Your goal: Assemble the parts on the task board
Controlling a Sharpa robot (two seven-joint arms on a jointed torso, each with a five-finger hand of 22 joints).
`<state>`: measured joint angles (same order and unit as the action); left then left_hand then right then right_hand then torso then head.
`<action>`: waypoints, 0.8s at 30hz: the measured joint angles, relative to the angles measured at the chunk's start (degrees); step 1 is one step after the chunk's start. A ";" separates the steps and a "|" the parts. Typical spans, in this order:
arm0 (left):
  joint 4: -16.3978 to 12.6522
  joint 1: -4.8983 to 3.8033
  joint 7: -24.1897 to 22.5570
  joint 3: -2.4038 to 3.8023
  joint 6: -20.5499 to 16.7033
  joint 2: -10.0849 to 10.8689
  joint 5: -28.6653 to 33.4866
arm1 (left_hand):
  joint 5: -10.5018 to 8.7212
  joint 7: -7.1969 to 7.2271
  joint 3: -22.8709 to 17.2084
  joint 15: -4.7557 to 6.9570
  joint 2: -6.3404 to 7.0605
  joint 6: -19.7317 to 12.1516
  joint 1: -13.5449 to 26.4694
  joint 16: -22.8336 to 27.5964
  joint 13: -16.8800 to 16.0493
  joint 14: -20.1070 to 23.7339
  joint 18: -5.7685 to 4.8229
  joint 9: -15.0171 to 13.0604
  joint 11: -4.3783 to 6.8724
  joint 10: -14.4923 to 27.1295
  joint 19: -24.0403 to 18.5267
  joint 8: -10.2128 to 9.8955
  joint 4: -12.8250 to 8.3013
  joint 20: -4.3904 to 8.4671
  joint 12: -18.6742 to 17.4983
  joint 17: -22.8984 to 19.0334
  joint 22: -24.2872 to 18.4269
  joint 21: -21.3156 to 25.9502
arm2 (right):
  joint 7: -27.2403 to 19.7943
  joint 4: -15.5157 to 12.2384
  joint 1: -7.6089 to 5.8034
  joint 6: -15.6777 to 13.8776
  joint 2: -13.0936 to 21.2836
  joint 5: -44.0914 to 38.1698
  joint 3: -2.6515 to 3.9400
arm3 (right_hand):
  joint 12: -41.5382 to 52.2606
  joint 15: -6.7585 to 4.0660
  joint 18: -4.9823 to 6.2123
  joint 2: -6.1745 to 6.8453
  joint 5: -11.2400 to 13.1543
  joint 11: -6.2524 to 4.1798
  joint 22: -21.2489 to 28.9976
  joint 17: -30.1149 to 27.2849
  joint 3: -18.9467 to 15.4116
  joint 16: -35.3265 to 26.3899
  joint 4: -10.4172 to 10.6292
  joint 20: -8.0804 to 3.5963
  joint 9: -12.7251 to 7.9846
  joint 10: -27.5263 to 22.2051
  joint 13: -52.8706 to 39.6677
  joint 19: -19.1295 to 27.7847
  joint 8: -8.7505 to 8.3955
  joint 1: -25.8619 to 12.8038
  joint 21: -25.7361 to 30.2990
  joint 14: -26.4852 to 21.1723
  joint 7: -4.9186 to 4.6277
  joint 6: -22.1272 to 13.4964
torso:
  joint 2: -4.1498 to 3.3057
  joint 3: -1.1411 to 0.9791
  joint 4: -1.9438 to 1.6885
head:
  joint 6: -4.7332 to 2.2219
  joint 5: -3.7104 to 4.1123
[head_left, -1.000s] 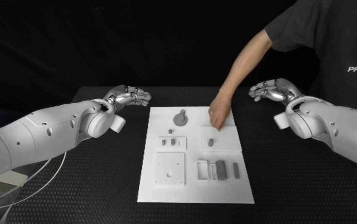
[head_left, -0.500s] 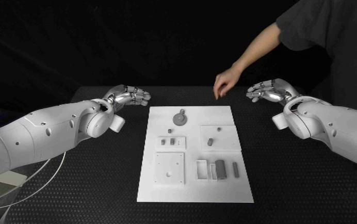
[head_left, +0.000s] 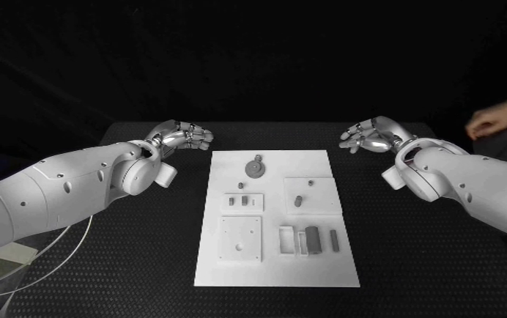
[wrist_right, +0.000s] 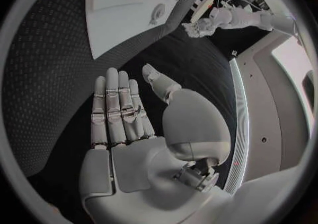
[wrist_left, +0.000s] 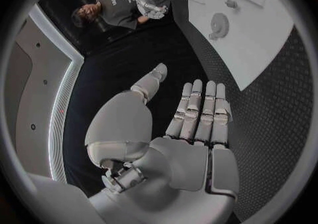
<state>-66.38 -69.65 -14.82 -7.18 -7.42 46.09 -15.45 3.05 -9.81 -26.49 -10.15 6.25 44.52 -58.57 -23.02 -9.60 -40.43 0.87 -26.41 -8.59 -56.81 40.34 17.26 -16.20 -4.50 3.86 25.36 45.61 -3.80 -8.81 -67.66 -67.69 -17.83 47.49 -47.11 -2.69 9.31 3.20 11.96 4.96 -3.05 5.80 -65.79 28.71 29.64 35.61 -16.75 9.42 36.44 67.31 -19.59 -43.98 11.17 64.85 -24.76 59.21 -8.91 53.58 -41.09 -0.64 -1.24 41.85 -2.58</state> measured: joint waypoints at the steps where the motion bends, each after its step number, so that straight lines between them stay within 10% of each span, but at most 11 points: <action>1: 0.00 0.00 0.00 -0.01 0.00 0.00 0.00 | 0.00 0.00 0.00 -0.11 0.00 0.00 0.00 0.00 0.04 -0.11 0.00 0.00 0.00 0.00 0.00 0.00 0.00 0.00 0.00 0.00 -0.05 0.00 | 0.20 -0.47 0.04 0.21 -0.05 -1.62 0.00 | 0.00 -0.23 0.52 0.03 0.00 -0.08 -0.08 0.32 0.00 0.00 0.00 -0.03 -0.08 0.08 0.07 -0.62 0.00 0.03 -0.31 0.65 0.00 0.00 | 0.00 0.00 0.00 | -0.01 0.00; 10: -0.29 0.00 0.00 -0.01 0.05 0.06 0.01 | 0.00 0.00 0.00 -0.20 0.00 0.00 0.00 0.00 0.11 -0.21 0.00 0.00 0.00 0.00 0.00 0.00 0.00 0.00 0.00 0.06 -0.18 0.00 | 2.24 -4.70 0.34 1.31 -0.99 -21.40 -0.11 | 0.48 -3.53 2.32 0.78 0.00 -0.69 -1.06 4.43 -0.56 3.12 0.10 -0.97 -0.83 1.52 0.68 -7.76 0.00 0.78 -3.32 7.63 -0.46 -0.47 | 0.00 0.02 0.00 | -0.02 0.42; 24: -1.11 0.00 -0.01 0.00 0.20 0.47 0.00 | 0.00 -0.20 0.00 -0.41 0.00 -0.20 0.00 0.00 0.24 -0.41 0.00 0.00 -0.20 -0.20 0.00 0.00 0.00 0.00 0.00 0.11 -0.32 0.00 | 6.43 -8.95 0.62 3.66 -2.10 -45.55 -1.52 | -0.95 -4.82 2.15 2.28 0.00 -0.91 -3.99 11.69 -0.94 11.91 0.16 -4.53 -2.45 1.29 2.88 -15.59 0.00 -0.11 -8.26 13.67 -0.50 -0.53 | -0.05 0.09 -0.06 | 0.69 0.37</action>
<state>-67.49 -69.65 -14.84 -7.18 -7.22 46.56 -15.46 3.05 -10.01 -26.49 -10.56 6.25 44.31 -58.57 -23.03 -9.37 -40.84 0.87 -26.41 -8.79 -57.01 40.34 17.26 -16.20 -4.50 3.86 25.47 45.29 -3.80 -2.38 -76.61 -67.06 -14.18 45.39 -92.66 -4.21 8.37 -1.61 14.11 7.23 -3.05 4.89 -69.78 40.39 28.71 47.52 -16.59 4.89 33.99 68.60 -16.71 -59.57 11.18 64.74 -33.03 72.88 -9.41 53.05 -41.14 -0.55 -1.30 42.54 -2.21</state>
